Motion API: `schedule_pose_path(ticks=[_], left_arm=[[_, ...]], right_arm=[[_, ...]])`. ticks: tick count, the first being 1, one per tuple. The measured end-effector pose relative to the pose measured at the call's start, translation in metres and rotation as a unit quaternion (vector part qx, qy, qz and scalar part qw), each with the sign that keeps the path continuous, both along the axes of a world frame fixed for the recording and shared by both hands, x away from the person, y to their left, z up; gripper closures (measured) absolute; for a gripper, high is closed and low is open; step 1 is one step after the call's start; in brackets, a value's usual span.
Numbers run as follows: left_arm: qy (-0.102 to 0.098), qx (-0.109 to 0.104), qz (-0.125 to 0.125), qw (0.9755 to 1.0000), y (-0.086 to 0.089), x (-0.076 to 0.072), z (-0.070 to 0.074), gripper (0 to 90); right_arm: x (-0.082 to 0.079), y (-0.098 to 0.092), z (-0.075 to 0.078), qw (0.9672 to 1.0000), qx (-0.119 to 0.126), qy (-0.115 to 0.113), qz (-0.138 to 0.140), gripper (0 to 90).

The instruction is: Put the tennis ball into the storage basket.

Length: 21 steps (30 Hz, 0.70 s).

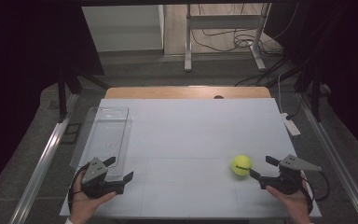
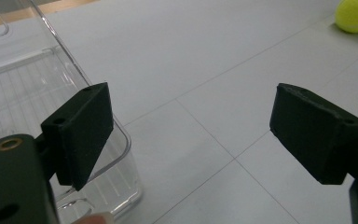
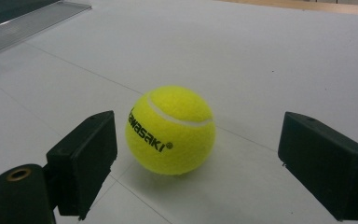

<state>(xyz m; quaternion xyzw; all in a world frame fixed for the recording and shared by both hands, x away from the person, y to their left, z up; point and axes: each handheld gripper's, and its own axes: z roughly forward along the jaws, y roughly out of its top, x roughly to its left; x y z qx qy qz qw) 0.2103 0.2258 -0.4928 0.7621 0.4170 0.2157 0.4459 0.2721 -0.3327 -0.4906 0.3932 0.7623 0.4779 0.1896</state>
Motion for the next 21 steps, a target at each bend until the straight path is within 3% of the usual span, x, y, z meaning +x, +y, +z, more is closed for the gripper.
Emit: schedule_pose_path(ticks=[21], left_arm=[[-0.005,0.001,0.005,1.0,-0.0008,-0.0014,0.0066,13.9]], right_arm=[[0.0033,0.0001,-0.0037,1.0,-0.001,0.004,0.004,11.7]])
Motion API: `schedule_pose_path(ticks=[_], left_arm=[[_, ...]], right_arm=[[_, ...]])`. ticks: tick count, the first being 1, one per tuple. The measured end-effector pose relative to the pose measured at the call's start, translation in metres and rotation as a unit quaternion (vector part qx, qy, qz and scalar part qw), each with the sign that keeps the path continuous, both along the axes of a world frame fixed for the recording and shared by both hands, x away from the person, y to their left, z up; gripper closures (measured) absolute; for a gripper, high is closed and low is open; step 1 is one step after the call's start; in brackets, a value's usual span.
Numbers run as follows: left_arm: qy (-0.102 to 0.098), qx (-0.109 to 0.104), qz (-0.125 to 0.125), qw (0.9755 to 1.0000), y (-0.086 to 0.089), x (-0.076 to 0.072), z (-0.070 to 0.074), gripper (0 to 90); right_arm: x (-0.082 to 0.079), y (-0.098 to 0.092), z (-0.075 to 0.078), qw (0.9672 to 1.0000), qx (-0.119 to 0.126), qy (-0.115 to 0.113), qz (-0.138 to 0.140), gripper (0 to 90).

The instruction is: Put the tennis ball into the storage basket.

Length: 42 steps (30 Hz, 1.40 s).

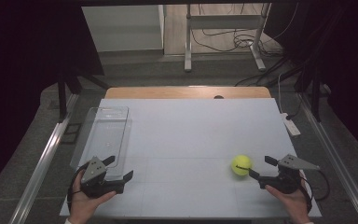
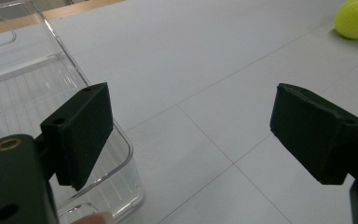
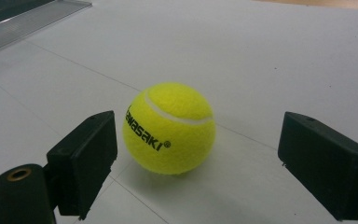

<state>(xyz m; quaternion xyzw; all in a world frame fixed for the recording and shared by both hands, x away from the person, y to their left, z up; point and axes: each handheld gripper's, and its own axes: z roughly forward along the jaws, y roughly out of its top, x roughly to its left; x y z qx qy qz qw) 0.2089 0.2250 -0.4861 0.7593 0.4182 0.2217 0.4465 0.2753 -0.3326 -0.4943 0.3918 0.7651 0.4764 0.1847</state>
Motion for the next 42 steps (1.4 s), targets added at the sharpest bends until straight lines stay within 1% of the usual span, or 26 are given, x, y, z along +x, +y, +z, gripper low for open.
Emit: schedule_pose_path(ticks=[4,9,10,15,17,19,21,24,26,28,30,31,42], left_arm=[[-0.003,-0.003,0.001,1.0,-0.001,0.0,0.003,13.8],[-0.003,-0.003,-0.006,1.0,-0.003,0.002,0.006,13.7],[-0.003,-0.004,-0.013,0.9999,-0.006,0.002,0.009,13.7],[-0.003,-0.01,-0.013,0.9999,-0.008,0.004,0.014,13.8],[-0.004,-0.008,-0.02,0.9998,-0.012,0.004,0.017,13.7],[-0.001,-0.007,-0.026,0.9996,-0.015,0.005,0.019,13.7],[0.0,-0.007,-0.027,0.9996,-0.016,0.006,0.019,13.7],[0.006,-0.005,-0.036,0.9993,-0.023,0.011,0.022,13.6],[0.009,-0.005,-0.039,0.9992,-0.025,0.012,0.023,13.6],[0.009,0.0,-0.046,0.9989,-0.03,0.014,0.025,13.6],[0.01,0.0,-0.048,0.9988,-0.032,0.015,0.025,13.6],[0.012,0.002,-0.053,0.9985,-0.036,0.018,0.027,13.6],[0.019,0.008,-0.067,0.9975,-0.048,0.029,0.028,13.6]], right_arm=[[-0.001,0.0,0.0,1.0,-0.001,0.0,0.001,11.7],[-0.001,-0.001,0.0,1.0,0.0,-0.001,-0.002,11.7],[-0.001,0.0,0.0,1.0,-0.001,-0.001,-0.003,11.8],[-0.002,-0.001,0.0,1.0,0.001,0.0,-0.006,11.8],[-0.002,-0.001,0.0,1.0,0.002,-0.001,-0.006,11.9],[-0.002,-0.002,0.001,1.0,0.001,-0.002,-0.007,11.8],[-0.002,-0.002,0.0,1.0,0.002,-0.002,-0.006,11.8],[-0.002,-0.002,0.0,1.0,0.003,-0.002,-0.005,11.9],[-0.002,-0.002,0.0,1.0,0.003,-0.002,-0.004,11.8],[-0.002,-0.002,0.0,1.0,0.002,-0.002,-0.004,11.9],[-0.002,-0.002,0.0,1.0,0.002,-0.002,-0.004,11.8],[-0.002,-0.002,0.0,1.0,0.001,-0.002,-0.003,11.8],[-0.003,-0.001,-0.001,1.0,-0.001,-0.002,0.0,11.8]])
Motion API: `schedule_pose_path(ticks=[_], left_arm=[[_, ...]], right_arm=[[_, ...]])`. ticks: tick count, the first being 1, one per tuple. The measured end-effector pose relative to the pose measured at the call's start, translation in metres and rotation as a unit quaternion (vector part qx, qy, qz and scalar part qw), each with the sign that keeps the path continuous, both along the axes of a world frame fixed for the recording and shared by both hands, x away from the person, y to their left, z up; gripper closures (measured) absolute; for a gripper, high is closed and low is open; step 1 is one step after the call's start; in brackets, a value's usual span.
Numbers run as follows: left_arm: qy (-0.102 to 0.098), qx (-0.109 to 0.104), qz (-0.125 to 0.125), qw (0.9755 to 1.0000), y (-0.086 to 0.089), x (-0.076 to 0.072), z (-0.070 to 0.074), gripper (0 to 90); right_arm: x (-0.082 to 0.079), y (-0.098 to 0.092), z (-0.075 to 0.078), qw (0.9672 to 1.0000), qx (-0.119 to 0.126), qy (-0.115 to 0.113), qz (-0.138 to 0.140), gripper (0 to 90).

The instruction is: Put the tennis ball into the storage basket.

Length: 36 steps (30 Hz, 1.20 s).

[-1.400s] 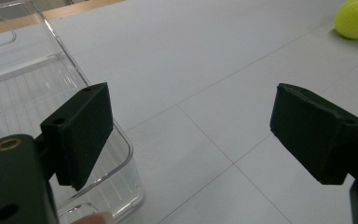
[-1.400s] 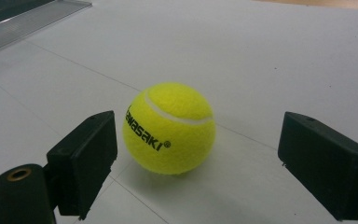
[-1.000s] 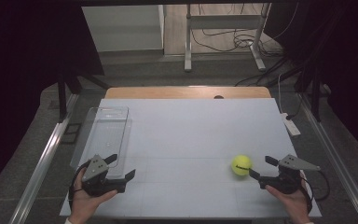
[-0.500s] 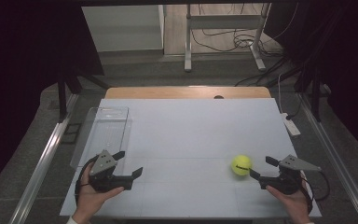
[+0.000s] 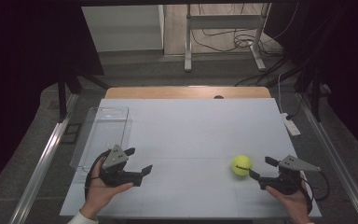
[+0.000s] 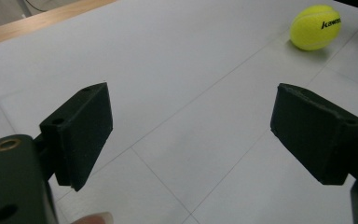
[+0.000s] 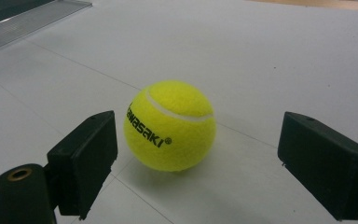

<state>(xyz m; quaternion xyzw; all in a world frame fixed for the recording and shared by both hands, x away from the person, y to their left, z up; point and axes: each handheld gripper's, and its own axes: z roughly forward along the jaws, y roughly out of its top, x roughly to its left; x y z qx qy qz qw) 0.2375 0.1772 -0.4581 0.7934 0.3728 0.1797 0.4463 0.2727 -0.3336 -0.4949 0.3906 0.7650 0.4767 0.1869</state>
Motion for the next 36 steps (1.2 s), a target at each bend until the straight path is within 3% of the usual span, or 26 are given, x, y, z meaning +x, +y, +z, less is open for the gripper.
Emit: schedule_pose_path(ticks=[36], left_arm=[[0.017,0.015,-0.038,0.999,-0.029,0.02,-0.002,13.6]], right_arm=[[-0.002,-0.004,0.0,1.0,-0.003,-0.003,-0.003,11.8]])
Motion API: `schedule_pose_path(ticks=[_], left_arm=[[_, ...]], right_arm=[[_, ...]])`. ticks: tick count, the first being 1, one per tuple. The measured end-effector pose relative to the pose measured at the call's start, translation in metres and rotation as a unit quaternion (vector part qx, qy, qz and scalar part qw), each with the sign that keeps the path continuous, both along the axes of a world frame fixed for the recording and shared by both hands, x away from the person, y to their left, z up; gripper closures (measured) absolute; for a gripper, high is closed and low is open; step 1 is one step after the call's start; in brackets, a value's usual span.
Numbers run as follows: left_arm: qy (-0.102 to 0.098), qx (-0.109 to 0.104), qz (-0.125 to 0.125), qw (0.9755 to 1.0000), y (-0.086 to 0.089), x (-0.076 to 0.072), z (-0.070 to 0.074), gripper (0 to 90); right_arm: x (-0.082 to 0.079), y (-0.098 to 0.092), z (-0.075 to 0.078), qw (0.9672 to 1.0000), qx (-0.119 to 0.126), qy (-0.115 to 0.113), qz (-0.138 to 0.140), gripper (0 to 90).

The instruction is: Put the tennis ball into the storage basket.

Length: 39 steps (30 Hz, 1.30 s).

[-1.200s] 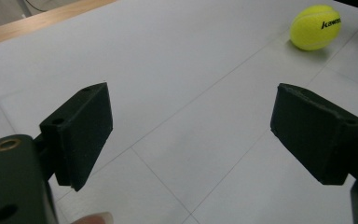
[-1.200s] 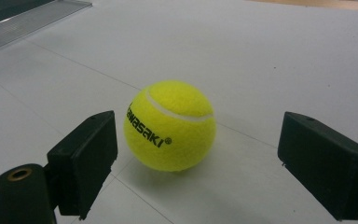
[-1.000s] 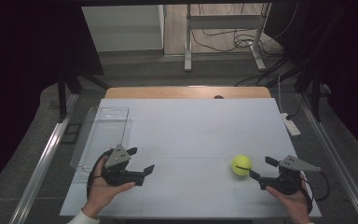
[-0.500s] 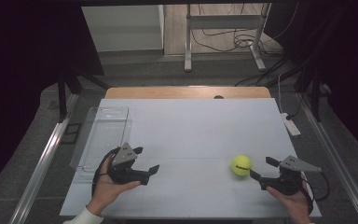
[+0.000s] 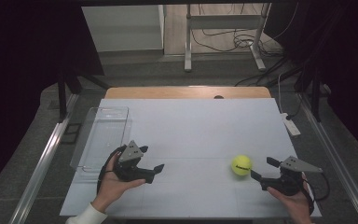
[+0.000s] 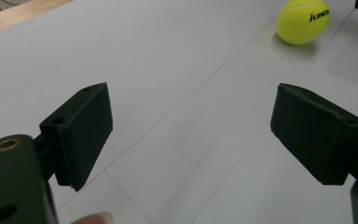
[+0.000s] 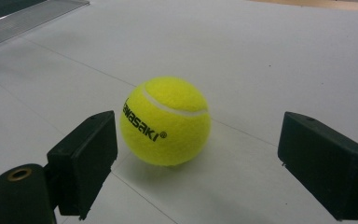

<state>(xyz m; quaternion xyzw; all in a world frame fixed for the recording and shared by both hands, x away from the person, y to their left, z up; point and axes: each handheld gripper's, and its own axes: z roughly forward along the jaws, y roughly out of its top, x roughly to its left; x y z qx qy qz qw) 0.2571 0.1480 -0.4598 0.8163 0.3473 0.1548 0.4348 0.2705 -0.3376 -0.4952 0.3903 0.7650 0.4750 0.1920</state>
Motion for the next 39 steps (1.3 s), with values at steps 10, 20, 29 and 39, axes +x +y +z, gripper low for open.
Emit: schedule_pose_path(ticks=[10,20,29,39], left_arm=[[0.005,0.005,-0.012,0.9999,-0.01,0.006,-0.001,13.4],[0.013,0.006,-0.016,0.9998,-0.015,0.013,-0.001,13.2],[0.017,0.014,-0.032,0.9992,-0.031,0.02,-0.001,13.1],[0.024,0.024,-0.053,0.998,-0.053,0.03,-0.003,13.0]], right_arm=[[-0.001,-0.001,0.0,1.0,-0.002,-0.001,0.001,11.7],[-0.001,-0.001,-0.001,1.0,-0.005,-0.001,0.002,11.7],[-0.001,0.0,0.0,1.0,-0.004,-0.001,0.003,11.7],[0.0,0.001,-0.001,1.0,-0.004,-0.001,0.005,11.7]])
